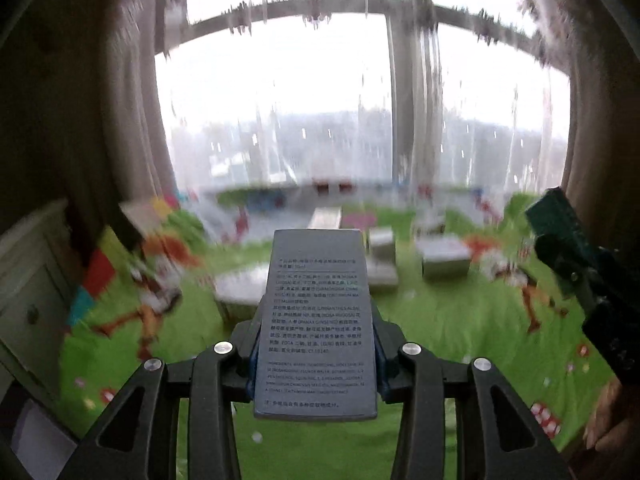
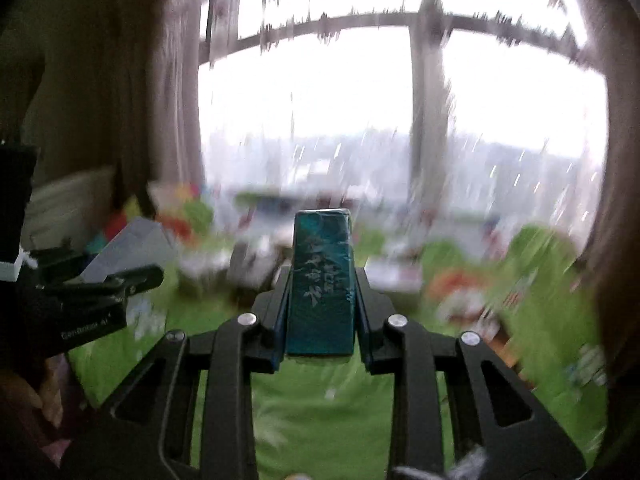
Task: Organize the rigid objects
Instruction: 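Lift both held boxes and carry them toward the white storage box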
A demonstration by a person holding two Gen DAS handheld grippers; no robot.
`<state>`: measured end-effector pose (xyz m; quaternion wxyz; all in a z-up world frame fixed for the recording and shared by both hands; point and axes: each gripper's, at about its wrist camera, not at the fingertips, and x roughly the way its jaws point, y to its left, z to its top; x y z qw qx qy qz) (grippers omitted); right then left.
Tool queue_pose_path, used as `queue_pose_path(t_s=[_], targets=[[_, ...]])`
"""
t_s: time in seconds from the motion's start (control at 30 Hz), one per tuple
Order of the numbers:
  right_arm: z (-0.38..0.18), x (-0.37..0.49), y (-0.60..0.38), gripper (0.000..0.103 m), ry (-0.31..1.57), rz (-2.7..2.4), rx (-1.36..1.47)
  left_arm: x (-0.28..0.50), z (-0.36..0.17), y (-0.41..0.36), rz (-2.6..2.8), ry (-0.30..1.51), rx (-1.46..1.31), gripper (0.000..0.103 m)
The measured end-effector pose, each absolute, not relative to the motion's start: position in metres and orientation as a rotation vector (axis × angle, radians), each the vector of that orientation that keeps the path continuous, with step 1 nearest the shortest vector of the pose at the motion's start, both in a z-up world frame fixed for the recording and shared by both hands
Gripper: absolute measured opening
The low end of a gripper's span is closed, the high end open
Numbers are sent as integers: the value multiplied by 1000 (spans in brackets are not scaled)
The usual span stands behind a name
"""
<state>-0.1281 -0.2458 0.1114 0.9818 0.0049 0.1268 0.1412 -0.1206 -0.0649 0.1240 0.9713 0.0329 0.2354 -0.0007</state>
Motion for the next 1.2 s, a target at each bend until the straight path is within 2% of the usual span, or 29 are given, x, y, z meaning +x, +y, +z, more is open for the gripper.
queue_pose_path(t_s=[0.17, 0.47, 0.8, 1.2], targets=[[135, -158, -252, 32, 87, 242, 31, -146, 155, -67, 7, 315, 62, 43], [160, -198, -251, 32, -89, 188, -11, -177, 184, -66, 33, 150, 40, 43], [163, -214, -237, 32, -97, 239, -44, -189, 186, -62, 26, 153, 39, 43], [159, -227, -194, 32, -63, 396, -84, -224, 178, -10, 111, 177, -30, 43]])
